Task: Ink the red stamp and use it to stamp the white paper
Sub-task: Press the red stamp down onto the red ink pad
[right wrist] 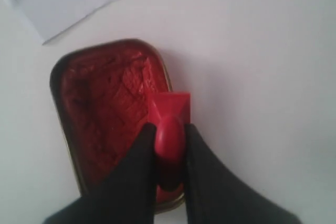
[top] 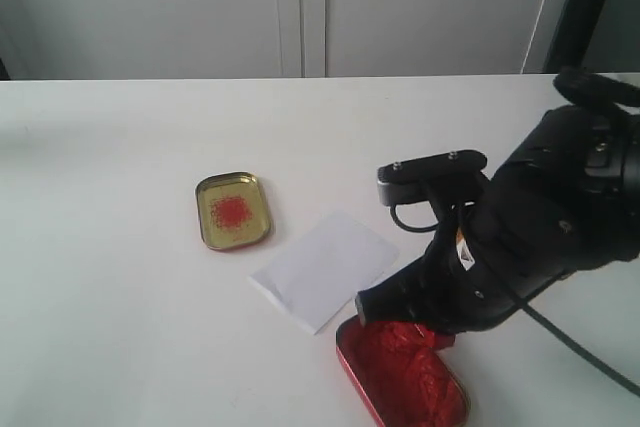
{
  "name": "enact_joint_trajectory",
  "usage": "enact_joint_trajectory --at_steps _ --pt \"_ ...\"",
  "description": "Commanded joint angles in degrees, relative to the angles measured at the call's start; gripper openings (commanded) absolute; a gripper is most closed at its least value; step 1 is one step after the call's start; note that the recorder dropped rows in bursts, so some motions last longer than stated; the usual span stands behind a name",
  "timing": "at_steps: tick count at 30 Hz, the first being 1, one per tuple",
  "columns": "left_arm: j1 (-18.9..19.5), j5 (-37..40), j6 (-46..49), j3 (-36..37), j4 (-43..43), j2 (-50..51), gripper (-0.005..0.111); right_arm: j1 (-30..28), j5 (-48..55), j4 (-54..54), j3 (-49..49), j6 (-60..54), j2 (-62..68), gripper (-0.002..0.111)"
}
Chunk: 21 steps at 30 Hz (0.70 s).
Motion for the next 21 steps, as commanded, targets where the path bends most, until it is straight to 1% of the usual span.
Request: enact_joint_trajectory --at_steps 1,9,12,16,21 --pt "0.0 -0.1 -0.1 0.2 0.0 -0.2 0.000 0.9 -2.3 3.5 2.3 -3.6 -0.6 0.000" --pt "0.0 -0.1 -0.1 0.2 0.0 -0.2 0.000 4.2 -6.1 3.3 2.6 -3.5 1.4 0.000" --pt "0.0 -0.1 -0.1 0.2 0.0 -0.2 0.000 4.2 -6.5 2.9 2.6 -3.5 2.9 0.000" --pt "0.0 -0.1 -0.1 0.2 0.0 -0.2 0.000 4.2 -9.9 2.5 2.6 -3.9 4.0 0.000" --pt "0.0 -0.1 -0.1 0.2 0.0 -0.2 0.000 4.2 -11.2 1.4 2.6 -7.5 6.4 0.000"
